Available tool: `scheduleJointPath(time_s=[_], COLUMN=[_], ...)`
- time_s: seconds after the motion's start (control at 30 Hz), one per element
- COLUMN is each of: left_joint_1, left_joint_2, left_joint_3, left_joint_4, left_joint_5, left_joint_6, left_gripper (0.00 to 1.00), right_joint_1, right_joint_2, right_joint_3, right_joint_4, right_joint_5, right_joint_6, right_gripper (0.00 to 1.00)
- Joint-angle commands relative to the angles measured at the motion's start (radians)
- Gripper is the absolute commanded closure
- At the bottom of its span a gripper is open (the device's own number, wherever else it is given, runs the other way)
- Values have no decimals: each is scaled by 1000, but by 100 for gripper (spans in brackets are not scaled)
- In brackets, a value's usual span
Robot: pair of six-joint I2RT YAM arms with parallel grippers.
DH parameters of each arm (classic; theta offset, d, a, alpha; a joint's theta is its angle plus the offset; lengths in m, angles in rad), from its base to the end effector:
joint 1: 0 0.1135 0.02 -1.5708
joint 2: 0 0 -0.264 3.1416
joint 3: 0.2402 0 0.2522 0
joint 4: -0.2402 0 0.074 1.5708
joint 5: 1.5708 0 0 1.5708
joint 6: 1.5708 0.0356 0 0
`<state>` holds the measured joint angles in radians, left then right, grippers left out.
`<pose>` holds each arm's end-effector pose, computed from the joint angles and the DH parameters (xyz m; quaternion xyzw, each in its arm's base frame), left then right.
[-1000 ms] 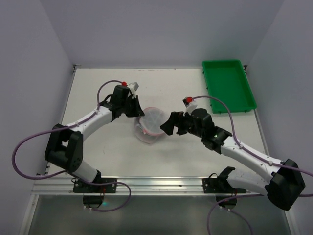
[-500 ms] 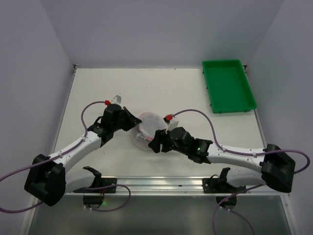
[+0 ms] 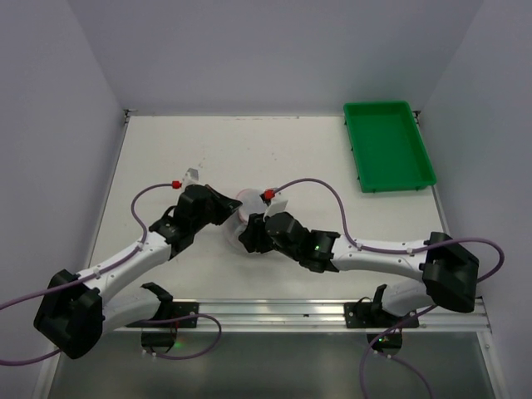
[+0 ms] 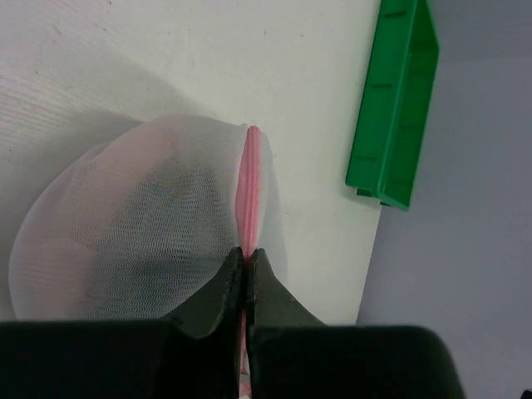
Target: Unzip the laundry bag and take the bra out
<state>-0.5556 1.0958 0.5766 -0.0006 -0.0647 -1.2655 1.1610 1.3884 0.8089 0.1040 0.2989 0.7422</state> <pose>0.2024 -0.1229 0.2244 -0.3157 0.8051 -0.3789 0.3296 0.1315 0.2765 0.2397 -0.0997 0.8419 0.3455 0.4023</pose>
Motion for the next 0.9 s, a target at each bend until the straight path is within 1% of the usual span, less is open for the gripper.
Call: scheduleJointPath(time_s=[0.0,0.2,0.3,0.87], left_joint_1=[-10,-21,-21,-33], left_joint_2=[-30,-39,-42,-54], left_joint_3=[-11,-15,-21,-34], left_joint_4=[70,73,77,85], left_joint_5=[-70,-83,-81,-100], left_joint_6=[-58,-67,-71,-77], left_gripper=[100,100,100,100], right_joint_1=[5,5,5,6], right_joint_2=[37,73,78,55], right_joint_3=[56,85,93,121], right_joint_4=[-26,-84,-128,-110], right_joint_5=[104,169,197,229], right_joint_6=[65,127,152,175], right_gripper=[53,61,63,64])
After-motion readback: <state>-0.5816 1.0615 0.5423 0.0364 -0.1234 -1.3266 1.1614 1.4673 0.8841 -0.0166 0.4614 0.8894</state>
